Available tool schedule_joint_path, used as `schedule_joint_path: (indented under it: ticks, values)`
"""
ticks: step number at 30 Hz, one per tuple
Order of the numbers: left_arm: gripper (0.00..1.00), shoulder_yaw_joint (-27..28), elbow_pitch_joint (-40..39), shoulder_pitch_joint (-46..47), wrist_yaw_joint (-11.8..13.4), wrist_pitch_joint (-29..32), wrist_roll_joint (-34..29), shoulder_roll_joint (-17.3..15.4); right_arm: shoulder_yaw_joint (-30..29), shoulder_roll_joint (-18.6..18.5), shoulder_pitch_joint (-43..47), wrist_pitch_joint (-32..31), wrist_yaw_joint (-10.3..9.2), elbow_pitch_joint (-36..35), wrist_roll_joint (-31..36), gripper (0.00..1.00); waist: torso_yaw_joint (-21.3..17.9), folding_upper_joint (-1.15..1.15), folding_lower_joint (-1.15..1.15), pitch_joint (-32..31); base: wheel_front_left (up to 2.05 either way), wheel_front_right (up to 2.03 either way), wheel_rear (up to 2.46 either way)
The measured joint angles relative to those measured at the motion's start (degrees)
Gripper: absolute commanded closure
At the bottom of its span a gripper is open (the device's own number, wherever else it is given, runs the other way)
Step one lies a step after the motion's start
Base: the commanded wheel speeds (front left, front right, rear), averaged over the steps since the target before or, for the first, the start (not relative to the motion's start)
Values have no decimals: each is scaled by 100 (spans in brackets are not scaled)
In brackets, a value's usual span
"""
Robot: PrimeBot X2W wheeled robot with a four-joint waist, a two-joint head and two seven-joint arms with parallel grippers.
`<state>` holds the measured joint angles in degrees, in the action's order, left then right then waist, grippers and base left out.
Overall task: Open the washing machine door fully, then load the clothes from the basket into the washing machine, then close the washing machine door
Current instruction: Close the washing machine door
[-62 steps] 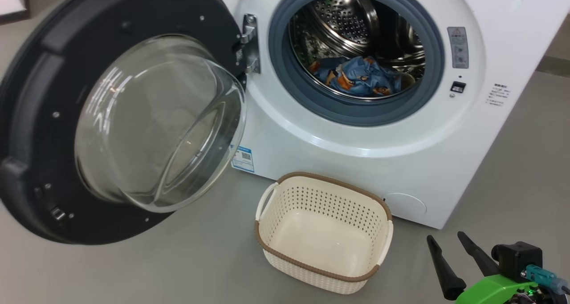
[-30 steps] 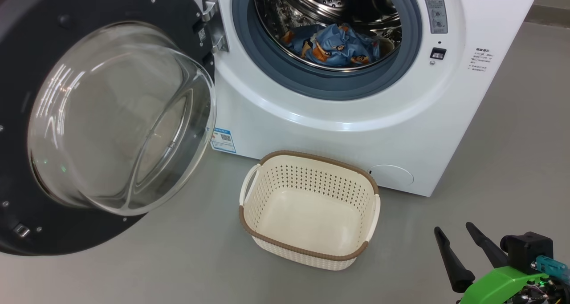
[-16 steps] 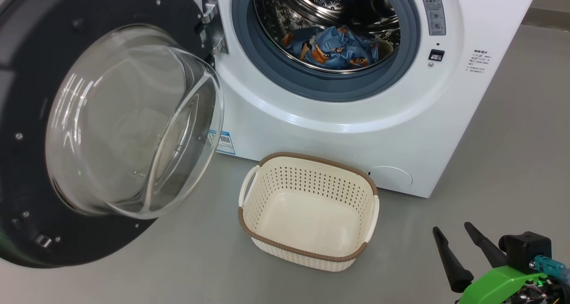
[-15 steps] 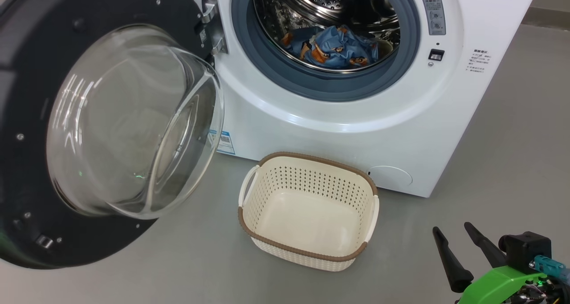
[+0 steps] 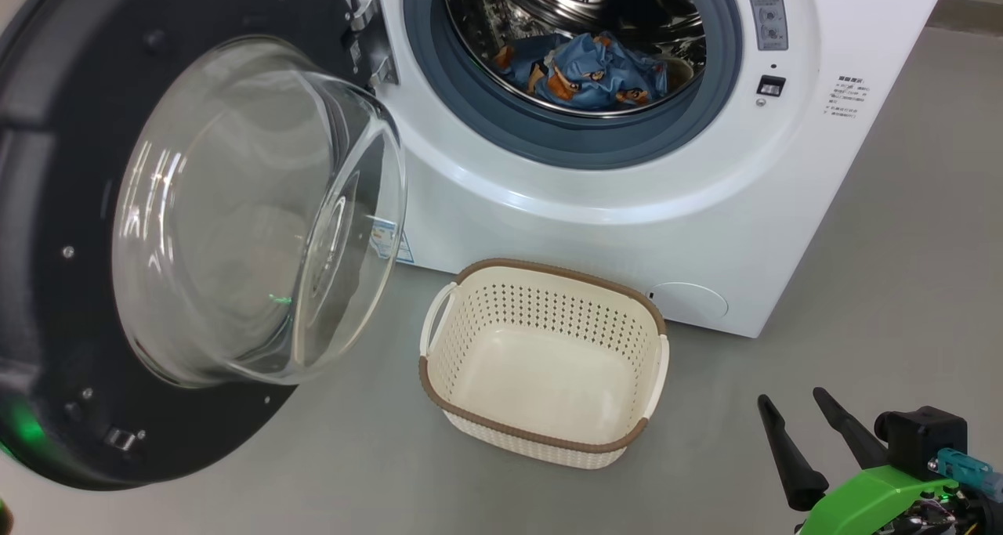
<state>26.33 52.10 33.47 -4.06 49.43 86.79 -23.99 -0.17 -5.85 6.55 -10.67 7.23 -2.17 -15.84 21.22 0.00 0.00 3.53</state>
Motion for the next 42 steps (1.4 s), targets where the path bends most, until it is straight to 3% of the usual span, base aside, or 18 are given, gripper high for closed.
schedule_joint_path:
  ticks: [16, 23, 34, 42]
  values:
    - [100, -20, -1896, -936, -33, 877, 456, 842, -1, 66, -136, 148, 0, 155, -9, 0, 20, 0, 1, 209, 0, 0, 0]
    - [100, -211, -3118, -1543, 268, 1319, 657, 1192, 0, 89, -140, 170, 0, 223, -9, 0, -23, 0, 1, 245, 0, 0, 0]
    - [100, -369, -4272, -1973, 573, 1217, 740, 1837, 29, 102, -208, 222, 0, 267, -12, 0, -166, 0, 1, 253, 0, 0, 0]
    - [100, -691, -4686, -2115, 582, 1155, 782, 2062, 47, 129, -253, 271, 0, 310, -25, 0, -430, 0, 0, 242, 0, 0, 0]
